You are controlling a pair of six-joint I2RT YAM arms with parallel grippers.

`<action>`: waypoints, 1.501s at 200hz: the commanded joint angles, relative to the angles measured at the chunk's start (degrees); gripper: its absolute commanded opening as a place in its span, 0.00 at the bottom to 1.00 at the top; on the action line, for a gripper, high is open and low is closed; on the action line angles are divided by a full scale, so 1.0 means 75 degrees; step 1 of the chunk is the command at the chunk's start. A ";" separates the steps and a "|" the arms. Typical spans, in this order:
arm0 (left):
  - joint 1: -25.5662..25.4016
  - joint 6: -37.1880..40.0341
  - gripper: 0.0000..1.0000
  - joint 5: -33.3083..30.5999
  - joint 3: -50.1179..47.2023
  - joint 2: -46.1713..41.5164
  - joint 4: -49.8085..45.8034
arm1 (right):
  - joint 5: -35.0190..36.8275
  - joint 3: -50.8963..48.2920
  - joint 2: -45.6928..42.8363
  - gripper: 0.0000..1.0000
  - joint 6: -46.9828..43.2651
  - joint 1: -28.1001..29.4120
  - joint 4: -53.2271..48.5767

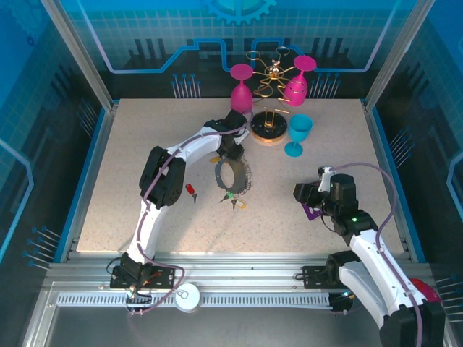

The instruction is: Put the keys on the keyring

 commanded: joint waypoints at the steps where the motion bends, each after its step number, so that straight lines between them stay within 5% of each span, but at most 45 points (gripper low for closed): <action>1: -0.0004 0.0069 0.34 -0.0202 0.0272 0.0229 -0.0198 | 0.0288 0.0328 -0.0147 0.57 -0.0178 0.0110 -0.0261; 95: 0.0045 0.0097 0.22 -0.0373 0.0493 0.0485 -0.0176 | 0.0435 0.0409 -0.0400 0.56 -0.0313 0.0114 -0.0358; 172: 0.0046 0.0092 0.00 -0.0459 0.0456 0.0240 -0.0037 | 0.0412 0.0442 -0.0458 0.56 -0.0317 0.0103 -0.0405; 209: -0.0105 0.0269 0.00 -0.0561 -0.0438 -0.0943 0.0673 | 0.0342 0.0550 -0.0469 0.55 -0.0341 0.0108 -0.0501; 251: -0.0467 0.0923 0.00 -0.0441 -0.3115 -0.3513 0.3277 | 0.0045 0.0623 -0.0394 0.55 -0.0386 0.0112 -0.0240; 300: -0.0484 0.1129 0.00 0.2044 -0.4865 -0.5400 0.4711 | -0.0191 0.0790 -0.0242 0.56 -0.0727 0.0112 0.0393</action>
